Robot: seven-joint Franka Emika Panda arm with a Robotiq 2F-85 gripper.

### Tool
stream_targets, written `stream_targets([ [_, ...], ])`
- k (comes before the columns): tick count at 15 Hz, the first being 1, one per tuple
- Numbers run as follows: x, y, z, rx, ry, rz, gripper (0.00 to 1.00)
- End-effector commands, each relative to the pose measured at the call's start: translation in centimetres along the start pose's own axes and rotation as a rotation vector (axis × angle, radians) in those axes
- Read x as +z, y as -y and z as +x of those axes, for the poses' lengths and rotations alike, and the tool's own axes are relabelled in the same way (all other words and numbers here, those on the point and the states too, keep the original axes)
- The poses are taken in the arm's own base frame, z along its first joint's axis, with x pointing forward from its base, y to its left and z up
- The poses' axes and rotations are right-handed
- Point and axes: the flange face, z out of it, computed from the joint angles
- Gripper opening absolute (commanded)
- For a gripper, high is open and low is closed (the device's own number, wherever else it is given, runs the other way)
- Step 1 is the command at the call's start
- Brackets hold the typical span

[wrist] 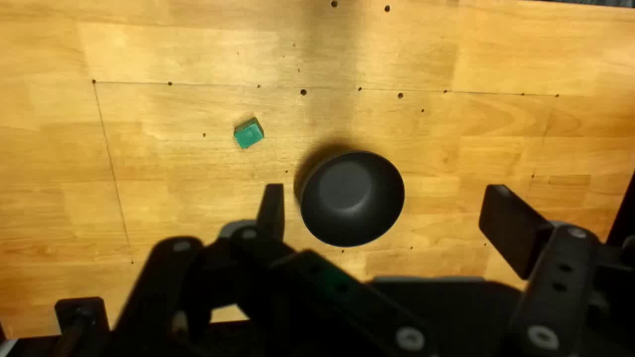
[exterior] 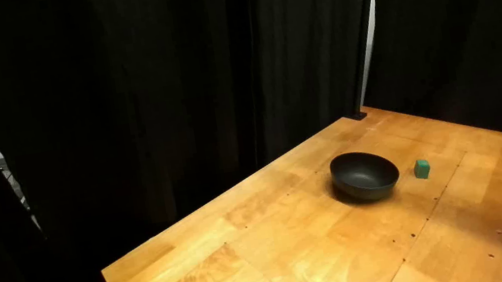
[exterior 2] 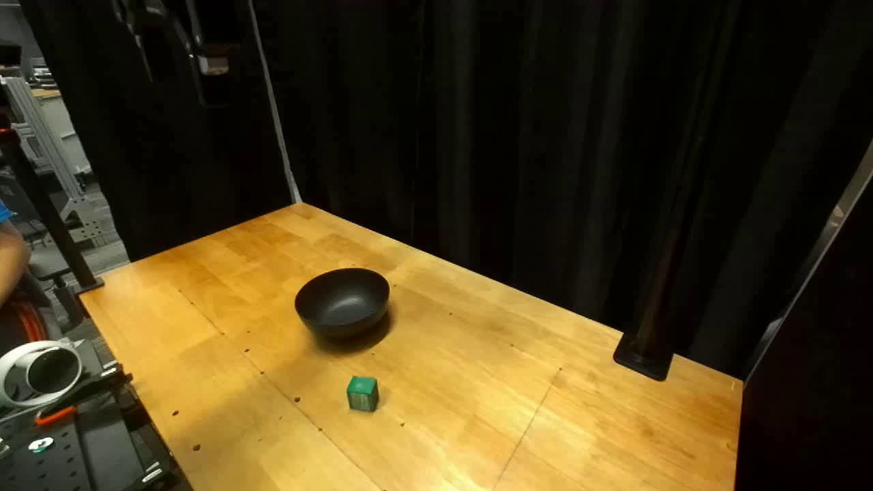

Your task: Pick the cube and put it in the bowl

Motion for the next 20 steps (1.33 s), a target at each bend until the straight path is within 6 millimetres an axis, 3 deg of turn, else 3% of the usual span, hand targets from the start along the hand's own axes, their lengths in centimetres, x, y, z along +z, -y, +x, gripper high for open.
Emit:
stream_targets([
  [1,-0.3,0.0,0.0,0.0,-0.004,-0.001,1.0],
  [5,-0.8,0.0,0.0,0.0,-0.016,-0.005,1.0],
  [6,0.4,0.1,1.0,0.093,-0.037,-0.046,1.0],
  [14,15.6,0.8,8.6,0.497,0.018,-0.171,1.0],
  [20,26.6,-1.7,10.4,0.743,0.173,-0.174,1.0],
])
